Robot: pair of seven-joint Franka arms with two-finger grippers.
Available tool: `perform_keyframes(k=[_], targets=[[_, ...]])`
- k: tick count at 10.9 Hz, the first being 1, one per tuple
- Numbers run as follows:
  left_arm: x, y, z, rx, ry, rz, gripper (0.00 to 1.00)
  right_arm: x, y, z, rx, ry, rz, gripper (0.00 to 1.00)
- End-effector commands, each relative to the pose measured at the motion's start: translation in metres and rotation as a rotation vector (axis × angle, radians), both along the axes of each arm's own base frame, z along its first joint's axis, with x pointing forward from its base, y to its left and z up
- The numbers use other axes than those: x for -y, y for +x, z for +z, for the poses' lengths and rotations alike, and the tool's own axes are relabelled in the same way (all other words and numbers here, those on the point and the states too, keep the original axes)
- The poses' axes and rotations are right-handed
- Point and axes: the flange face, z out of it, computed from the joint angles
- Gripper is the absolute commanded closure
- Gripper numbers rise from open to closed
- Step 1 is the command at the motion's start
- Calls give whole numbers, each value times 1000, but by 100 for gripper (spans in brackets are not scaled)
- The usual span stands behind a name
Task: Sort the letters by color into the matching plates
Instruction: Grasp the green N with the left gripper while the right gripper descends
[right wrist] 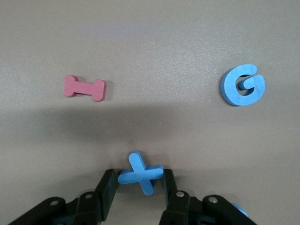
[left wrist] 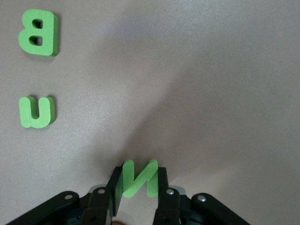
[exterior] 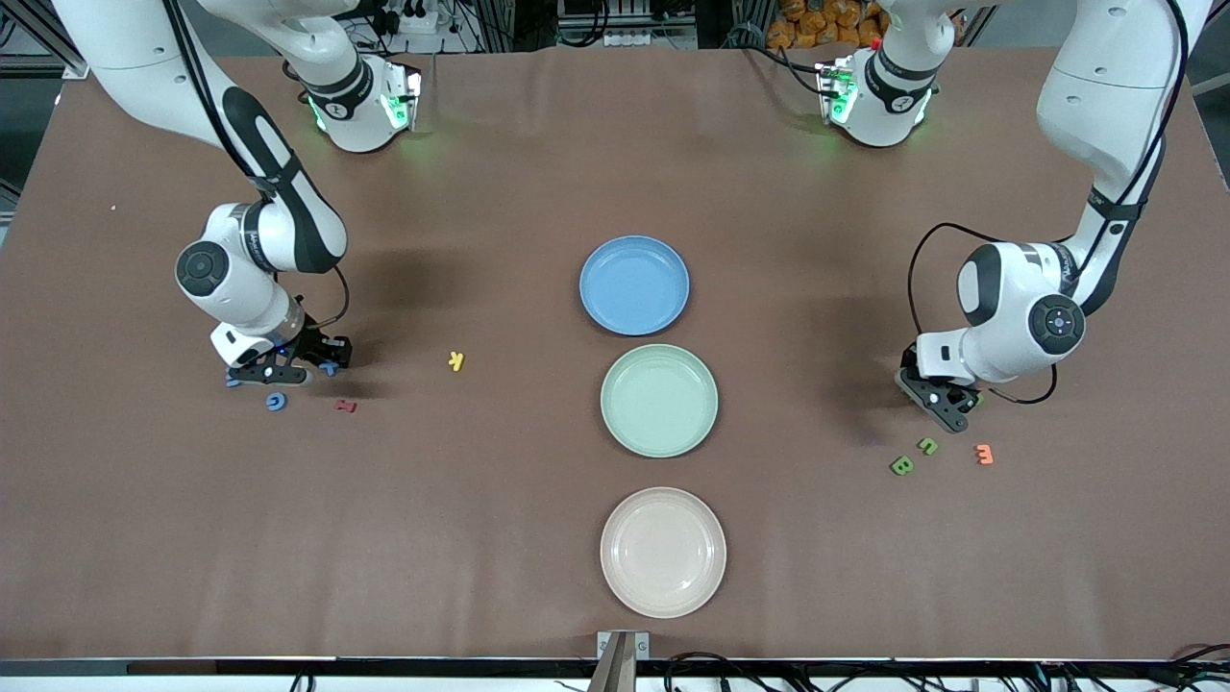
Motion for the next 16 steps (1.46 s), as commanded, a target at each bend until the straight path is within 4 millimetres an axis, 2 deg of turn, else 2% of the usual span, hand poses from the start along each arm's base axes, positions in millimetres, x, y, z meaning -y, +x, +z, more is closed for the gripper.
perform_keyframes(k=[1, 2, 3, 4, 5, 8, 11, 16], targets=[[0, 0, -5, 15, 28, -56, 100, 0, -1, 3, 13, 14, -22, 58], [0, 0, -7, 14, 27, -55, 100, 0, -1, 2, 11, 14, -22, 60], [-3, 4, 0, 26, 29, -47, 100, 0, -1, 2, 11, 14, -25, 62], [-4, 11, 12, 51, 31, -38, 100, 0, -1, 3, 12, 15, -37, 65], [0, 24, 33, 91, 34, -49, 100, 0, 0, 3, 14, 15, -40, 65], [11, 54, 68, 142, 32, -48, 100, -1, 0, 4, 14, 15, -40, 70], [47, 64, 85, 176, 16, 66, 100, -1, 0, 4, 9, 16, -45, 76], [124, 55, 97, 180, -20, 282, 100, -1, 1, 7, 11, 16, -45, 80]])
